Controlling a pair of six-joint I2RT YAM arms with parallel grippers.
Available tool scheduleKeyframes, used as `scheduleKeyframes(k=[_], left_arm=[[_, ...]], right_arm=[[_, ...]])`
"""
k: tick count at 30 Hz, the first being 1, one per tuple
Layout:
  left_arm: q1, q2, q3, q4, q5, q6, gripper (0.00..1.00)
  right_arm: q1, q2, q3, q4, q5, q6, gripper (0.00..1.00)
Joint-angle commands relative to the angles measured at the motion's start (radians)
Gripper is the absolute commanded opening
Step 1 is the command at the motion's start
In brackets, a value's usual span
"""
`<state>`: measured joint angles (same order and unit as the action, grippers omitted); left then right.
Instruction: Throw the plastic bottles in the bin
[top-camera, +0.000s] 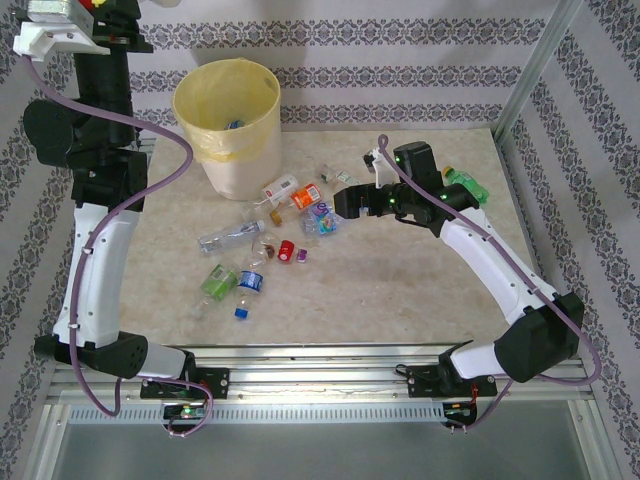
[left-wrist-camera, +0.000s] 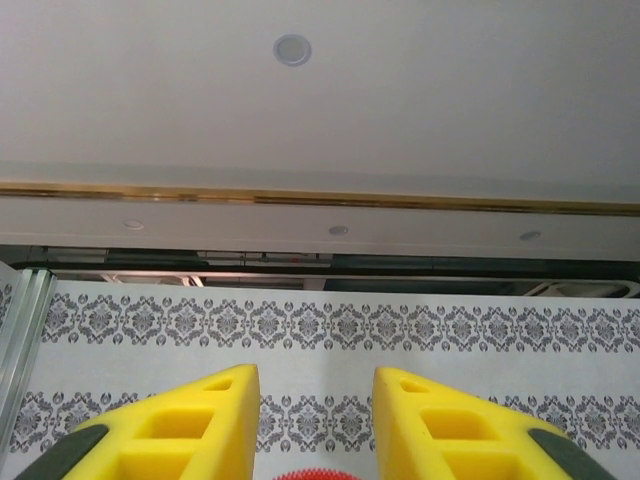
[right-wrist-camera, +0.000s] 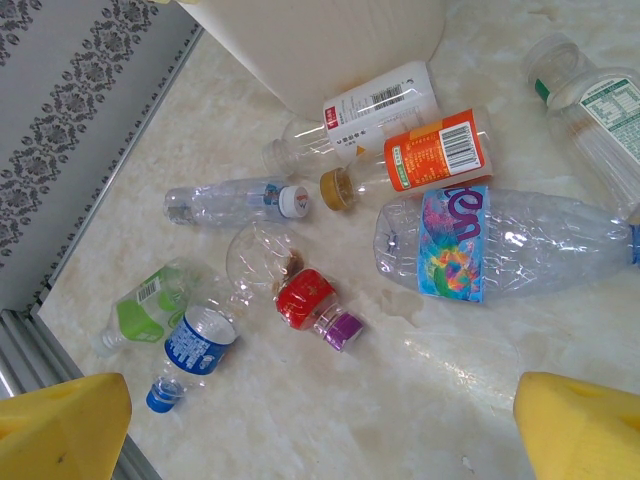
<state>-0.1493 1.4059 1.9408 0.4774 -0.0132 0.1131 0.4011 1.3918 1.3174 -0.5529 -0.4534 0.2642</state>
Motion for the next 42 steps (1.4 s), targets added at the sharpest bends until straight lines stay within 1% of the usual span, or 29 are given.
scheduleKeyframes(k=[1, 5, 9, 10, 11, 13, 14, 15, 16, 18, 22, 25, 28, 32, 35, 37, 42], left_arm=[[-0.004, 0.015, -0.004, 0.037, -0.02, 0.008, 0.0], [-0.002, 0.078, -0.024, -0.021, -0.067, -0.019, 0.0], [0.02, 0.156, -0.105, -0.063, -0.091, -0.125, 0.01], [0.024, 0.173, -0.127, -0.075, -0.094, -0.154, 0.08], [0.031, 0.188, -0.159, -0.073, -0.092, -0.192, 0.21], [0.047, 0.216, -0.225, -0.069, -0.054, -0.277, 0.64], [0.049, 0.223, -0.23, -0.103, -0.038, -0.302, 0.79], [0.049, 0.232, -0.211, -0.159, -0.028, -0.315, 0.92], [0.049, 0.238, -0.189, -0.209, -0.026, -0.326, 1.0], [0.049, 0.238, -0.146, -0.277, -0.008, -0.336, 1.0], [0.046, 0.228, -0.078, -0.368, 0.068, -0.361, 1.0], [0.041, 0.2, -0.049, -0.43, 0.106, -0.371, 1.0], [0.027, 0.152, -0.05, -0.453, 0.124, -0.365, 1.0], [0.006, 0.115, -0.008, -0.537, 0.191, -0.352, 1.0], [-0.013, 0.074, -0.007, -0.577, 0.219, -0.366, 1.0], [-0.023, 0.04, -0.028, -0.582, 0.243, -0.391, 1.0], [-0.044, -0.047, -0.084, -0.618, 0.312, -0.449, 1.0]], right_arm=[[-0.007, -0.027, -0.006, 0.002, 0.009, 0.014, 0.98], [-0.007, -0.032, -0.012, -0.006, 0.011, 0.012, 0.98], [-0.017, -0.051, -0.024, -0.008, 0.048, 0.01, 0.98], [-0.023, -0.058, -0.03, -0.004, 0.048, 0.013, 0.98], [-0.028, -0.062, -0.037, 0.001, 0.047, 0.018, 0.98], [-0.039, -0.071, -0.047, -0.004, 0.055, 0.017, 0.98], [-0.045, -0.075, -0.05, -0.015, 0.074, 0.015, 0.98], [-0.054, -0.077, -0.05, -0.03, 0.101, 0.017, 0.98], [-0.066, -0.076, -0.048, -0.048, 0.125, 0.017, 0.98], [-0.11, -0.055, -0.029, -0.114, 0.168, 0.031, 0.98], [-0.197, -0.013, 0.003, -0.19, 0.243, 0.056, 0.98], [-0.271, 0.032, 0.041, -0.235, 0.268, 0.066, 0.98], [-0.348, 0.101, 0.102, -0.278, 0.313, 0.048, 0.98], [-0.428, 0.208, 0.186, -0.302, 0.337, 0.025, 0.98], [-0.46, 0.276, 0.252, -0.319, 0.369, 0.005, 0.98], [-0.474, 0.316, 0.29, -0.323, 0.415, -0.016, 0.98], [-0.493, 0.44, 0.39, -0.34, 0.576, -0.091, 0.98]])
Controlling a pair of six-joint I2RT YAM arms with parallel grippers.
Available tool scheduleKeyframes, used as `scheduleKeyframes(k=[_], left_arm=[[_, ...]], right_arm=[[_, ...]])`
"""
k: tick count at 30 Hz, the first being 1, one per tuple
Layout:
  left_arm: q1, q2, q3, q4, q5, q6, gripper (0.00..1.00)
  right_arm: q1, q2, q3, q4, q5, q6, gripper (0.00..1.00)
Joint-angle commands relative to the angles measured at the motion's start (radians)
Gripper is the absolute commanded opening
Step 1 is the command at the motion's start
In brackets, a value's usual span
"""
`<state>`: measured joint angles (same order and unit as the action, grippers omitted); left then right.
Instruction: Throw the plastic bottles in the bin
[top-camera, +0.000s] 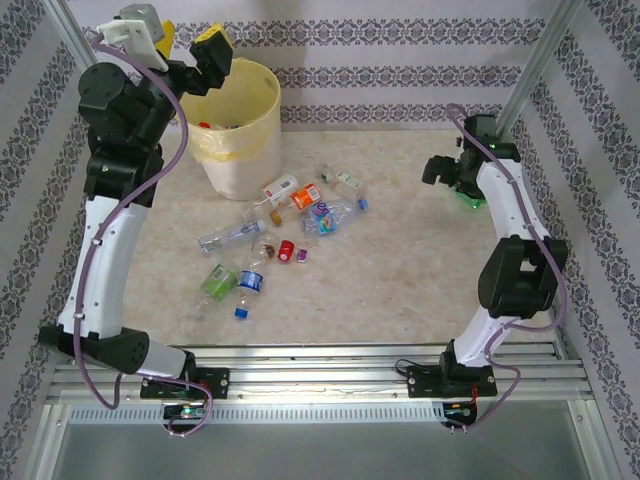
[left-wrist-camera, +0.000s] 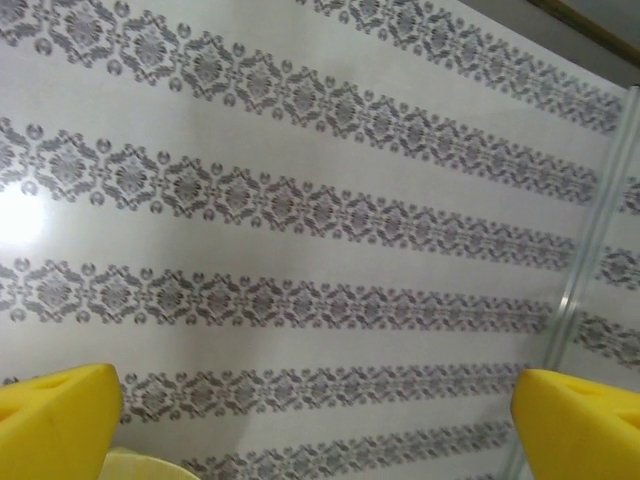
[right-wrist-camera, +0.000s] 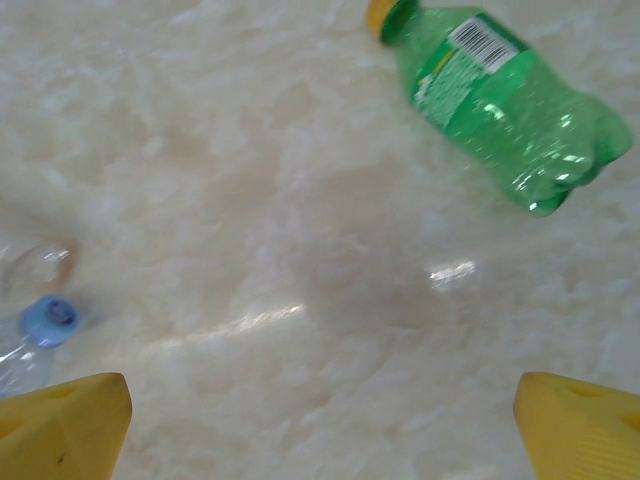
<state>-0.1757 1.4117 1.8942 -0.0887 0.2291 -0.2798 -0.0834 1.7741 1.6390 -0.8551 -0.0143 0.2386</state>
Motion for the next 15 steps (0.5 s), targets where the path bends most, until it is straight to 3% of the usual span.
scheduleKeyframes(k=[1, 7, 15], left_arm=[[-0.023, -0.07, -0.054, -0.055, 0.076, -0.061, 1.0], [-0.057, -0.179, -0.192, -0.132, 0.089, -0.09, 1.0], [-0.065, -0.297, -0.305, -0.279, 0.059, -0.11, 1.0]], right_arm=[[-0.012, 0.085, 0.091, -0.038, 0.17, -0.085, 0.98], [-0.043, 0.253, 0.253, -0.077, 0.335, -0.162, 0.98], [-0.091, 0.463, 0.47, -0.121, 0.351, -0.245, 0.98]])
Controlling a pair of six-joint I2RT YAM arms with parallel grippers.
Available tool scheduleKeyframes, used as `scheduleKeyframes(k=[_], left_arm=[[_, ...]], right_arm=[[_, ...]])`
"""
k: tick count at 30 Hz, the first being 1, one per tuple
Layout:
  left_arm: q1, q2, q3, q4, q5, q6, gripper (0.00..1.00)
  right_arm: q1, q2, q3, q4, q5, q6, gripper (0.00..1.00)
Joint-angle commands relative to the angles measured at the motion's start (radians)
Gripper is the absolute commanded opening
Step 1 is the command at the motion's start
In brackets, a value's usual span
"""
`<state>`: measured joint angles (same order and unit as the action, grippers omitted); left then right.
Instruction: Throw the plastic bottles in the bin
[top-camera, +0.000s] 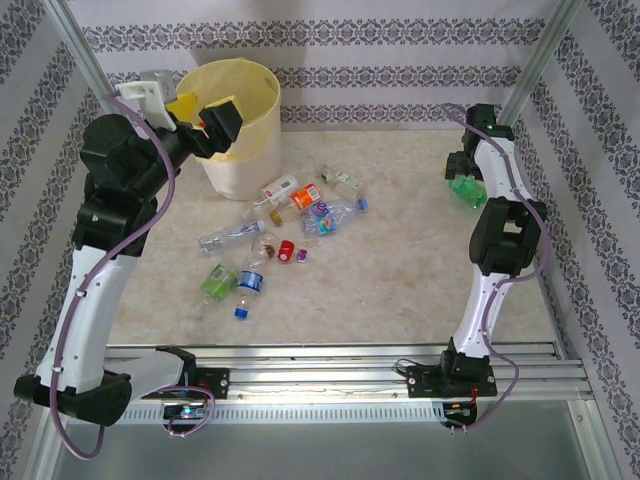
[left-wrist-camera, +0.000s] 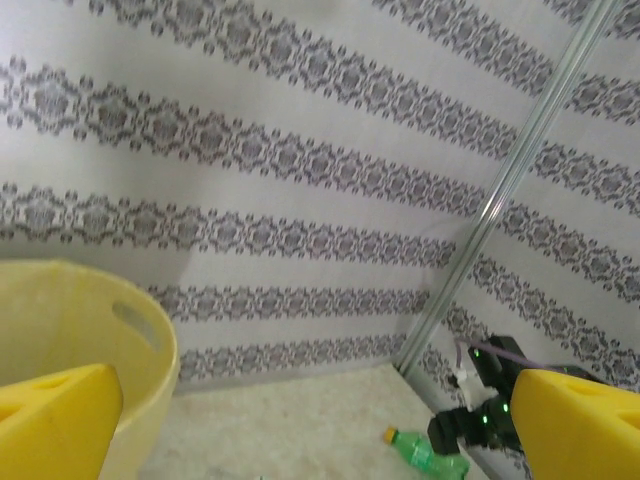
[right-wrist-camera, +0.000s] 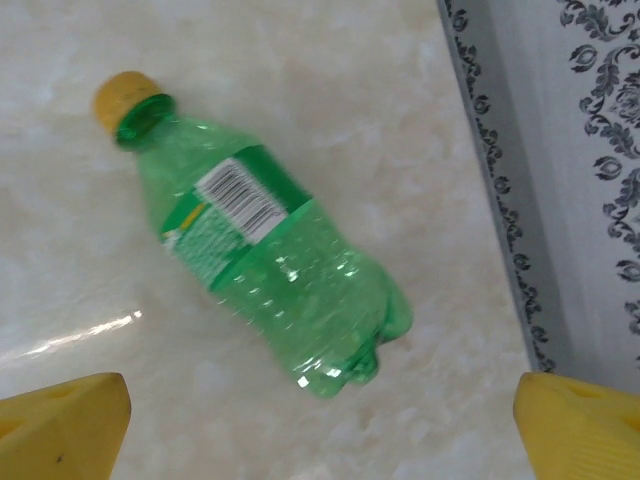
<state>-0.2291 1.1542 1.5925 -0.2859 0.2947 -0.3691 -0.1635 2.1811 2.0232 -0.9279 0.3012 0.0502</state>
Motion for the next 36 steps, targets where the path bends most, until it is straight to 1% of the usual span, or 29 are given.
scheduleKeyframes(k=[1, 3, 6, 8, 11, 15, 22, 24, 26, 29, 32, 36], left_arm=[[-0.011, -0.047, 0.0, -0.11, -0.014, -0.014, 1.0], [-0.012, -0.053, 0.014, -0.148, -0.031, -0.002, 1.0], [-0.01, -0.049, 0.037, -0.173, -0.045, 0.003, 1.0], [-0.012, -0.041, 0.047, -0.176, -0.051, 0.0, 1.0], [-0.014, -0.026, 0.057, -0.165, -0.055, 0.0, 1.0], [-0.017, -0.01, 0.06, -0.141, -0.059, -0.001, 1.0], [-0.021, 0.013, 0.06, -0.111, -0.054, 0.006, 1.0], [-0.022, 0.015, 0.054, -0.104, -0.049, 0.009, 1.0], [-0.022, 0.015, 0.047, -0.098, -0.045, 0.01, 1.0], [-0.024, 0.012, 0.038, -0.093, -0.042, 0.009, 1.0], [-0.023, 0.006, 0.021, -0.082, -0.044, 0.007, 1.0], [-0.023, -0.006, 0.004, -0.071, -0.044, 0.006, 1.0]], right_arm=[[-0.014, 0.089, 0.125, -0.063, 0.029, -0.065, 0.98], [-0.021, 0.153, 0.204, -0.1, 0.001, -0.073, 0.98], [-0.031, 0.264, 0.373, -0.203, -0.044, -0.082, 0.98], [-0.035, 0.33, 0.484, -0.272, -0.098, -0.092, 0.98], [-0.042, 0.327, 0.449, -0.256, -0.17, -0.084, 0.98], [-0.045, 0.349, 0.421, -0.286, -0.206, -0.088, 0.98], [-0.048, 0.344, 0.381, -0.311, -0.22, -0.083, 0.97], [-0.05, 0.341, 0.369, -0.319, -0.254, -0.078, 0.96], [-0.05, 0.339, 0.375, -0.332, -0.254, -0.063, 0.95], [-0.054, 0.322, 0.372, -0.335, -0.29, -0.041, 0.95], [-0.055, 0.322, 0.371, -0.34, -0.288, -0.027, 0.95], [-0.056, 0.344, 0.399, -0.354, -0.268, -0.005, 0.92]])
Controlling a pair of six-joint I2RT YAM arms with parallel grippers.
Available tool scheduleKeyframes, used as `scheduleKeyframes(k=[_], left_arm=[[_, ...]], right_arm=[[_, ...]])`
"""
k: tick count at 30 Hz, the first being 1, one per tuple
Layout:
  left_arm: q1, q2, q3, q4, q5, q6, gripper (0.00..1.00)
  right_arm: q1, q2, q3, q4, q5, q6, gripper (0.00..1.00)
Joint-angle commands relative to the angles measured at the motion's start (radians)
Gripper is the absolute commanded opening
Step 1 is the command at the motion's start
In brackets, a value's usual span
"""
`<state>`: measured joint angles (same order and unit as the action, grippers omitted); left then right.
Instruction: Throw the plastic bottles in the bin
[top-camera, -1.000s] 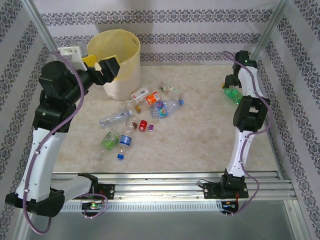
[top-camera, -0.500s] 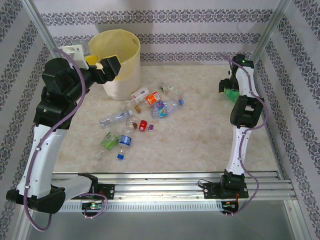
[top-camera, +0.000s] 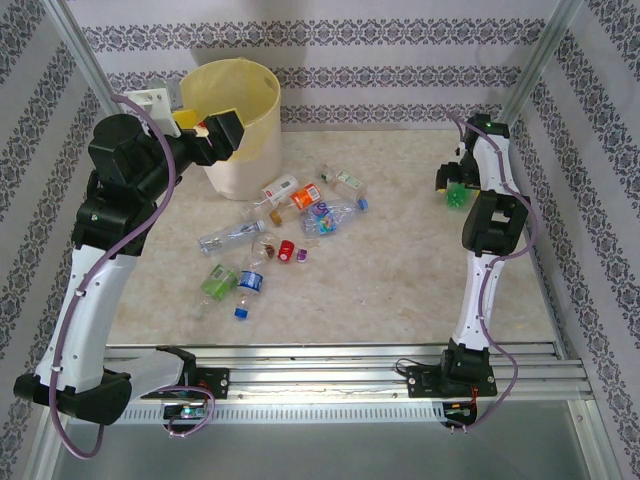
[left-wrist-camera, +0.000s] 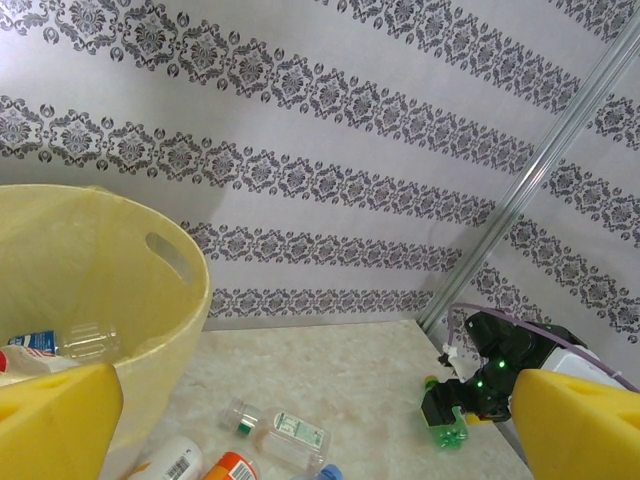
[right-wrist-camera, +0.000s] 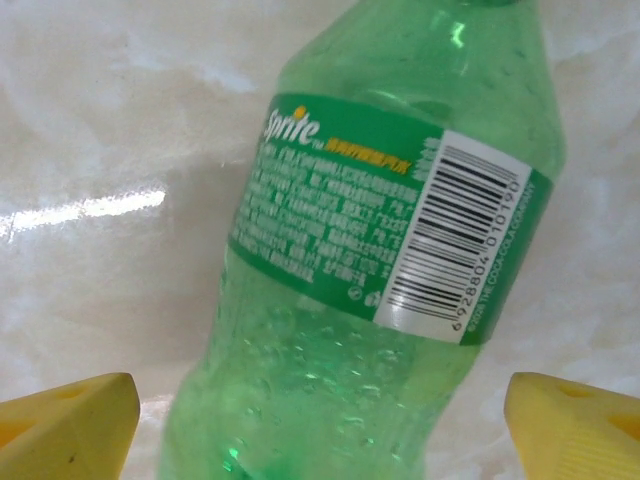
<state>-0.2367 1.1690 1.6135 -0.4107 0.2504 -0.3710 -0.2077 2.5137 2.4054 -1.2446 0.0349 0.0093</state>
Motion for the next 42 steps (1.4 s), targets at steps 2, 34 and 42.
scheduleKeyframes(k=[2, 34, 42], left_arm=[[-0.015, -0.027, -0.022, 0.054, -0.005, 0.009, 1.0], [-0.107, 0.156, 0.038, 0.125, 0.046, -0.083, 1.0], [-0.139, 0.315, 0.149, 0.084, 0.082, -0.233, 1.0]], right_arm=[[-0.013, 0.025, 0.036, -0.042, 0.013, 0.051, 0.9], [0.169, -0.468, -0.524, 0.265, -0.102, 0.224, 0.32], [0.308, -0.696, -0.64, 0.374, -0.252, 0.262, 0.31]])
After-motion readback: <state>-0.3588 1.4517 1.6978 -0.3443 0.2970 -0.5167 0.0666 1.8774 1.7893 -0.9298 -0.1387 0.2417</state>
